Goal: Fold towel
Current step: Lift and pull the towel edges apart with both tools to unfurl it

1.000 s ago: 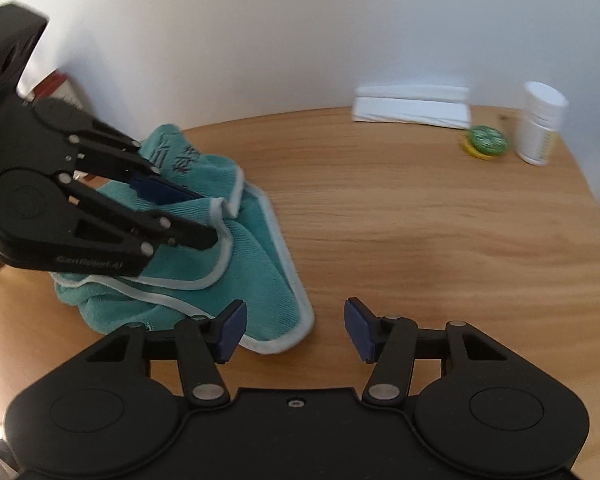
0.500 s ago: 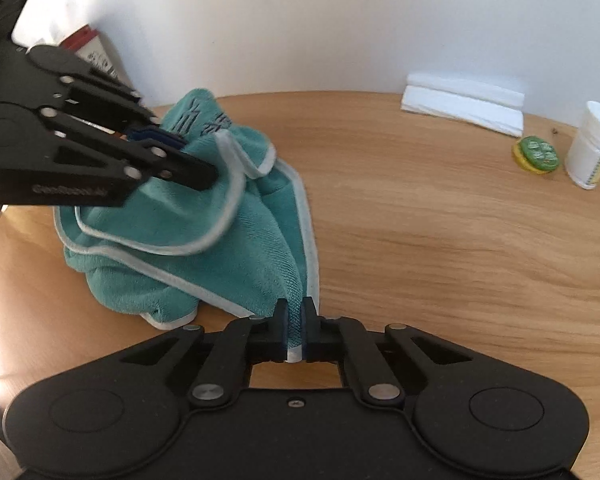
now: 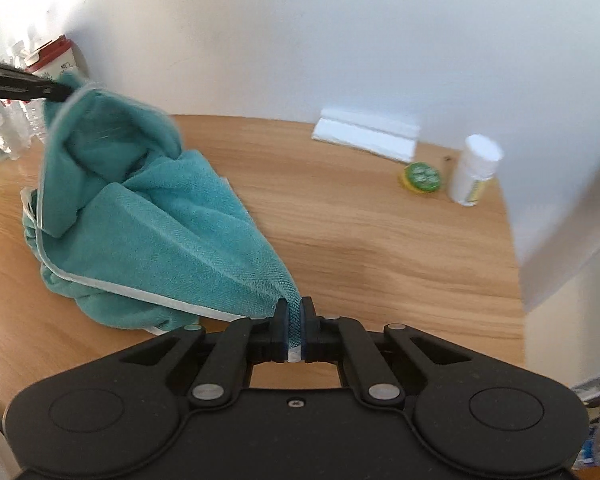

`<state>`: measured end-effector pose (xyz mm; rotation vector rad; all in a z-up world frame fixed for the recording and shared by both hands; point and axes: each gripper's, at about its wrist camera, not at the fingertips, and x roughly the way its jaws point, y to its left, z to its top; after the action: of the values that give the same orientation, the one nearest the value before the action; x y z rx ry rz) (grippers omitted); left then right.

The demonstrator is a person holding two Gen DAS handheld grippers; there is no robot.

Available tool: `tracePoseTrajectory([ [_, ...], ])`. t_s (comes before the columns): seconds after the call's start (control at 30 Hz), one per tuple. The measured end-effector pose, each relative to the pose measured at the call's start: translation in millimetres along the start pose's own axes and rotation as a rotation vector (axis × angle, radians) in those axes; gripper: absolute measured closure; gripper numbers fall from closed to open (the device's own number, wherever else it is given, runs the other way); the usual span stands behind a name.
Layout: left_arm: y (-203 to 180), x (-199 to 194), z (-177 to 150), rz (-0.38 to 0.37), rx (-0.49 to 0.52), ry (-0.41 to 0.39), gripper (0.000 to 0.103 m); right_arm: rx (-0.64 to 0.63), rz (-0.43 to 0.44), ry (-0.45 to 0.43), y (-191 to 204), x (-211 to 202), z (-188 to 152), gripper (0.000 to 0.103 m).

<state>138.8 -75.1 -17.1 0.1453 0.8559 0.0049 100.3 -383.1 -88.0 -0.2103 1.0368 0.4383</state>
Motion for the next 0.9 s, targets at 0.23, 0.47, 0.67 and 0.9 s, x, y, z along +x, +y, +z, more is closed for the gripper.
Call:
tracePoseTrajectory([
  [0.23,59.2,-28.2,-36.5,0.034,-0.091,0.014,0.097,0.020,-0.129,0.074,15.3,-19.0,-16.5,0.099],
  [0.47,99.5,-46.3,-70.8,0.079,-0.140,0.011,0.097,0.007,-0.222,0.129,29.2,-33.2,-31.6,0.099],
  [0.67,143.2,-59.9,-112.6,0.085,-0.250,0.062,0.097,0.005,-0.309,0.226,33.0,-26.3,-63.3,0.099],
  [0.9,173.4,-73.6,-169.1,0.174,-0.289,0.138,0.097,0.027,-0.341,0.331,36.8,-19.3,-86.4,0.099],
])
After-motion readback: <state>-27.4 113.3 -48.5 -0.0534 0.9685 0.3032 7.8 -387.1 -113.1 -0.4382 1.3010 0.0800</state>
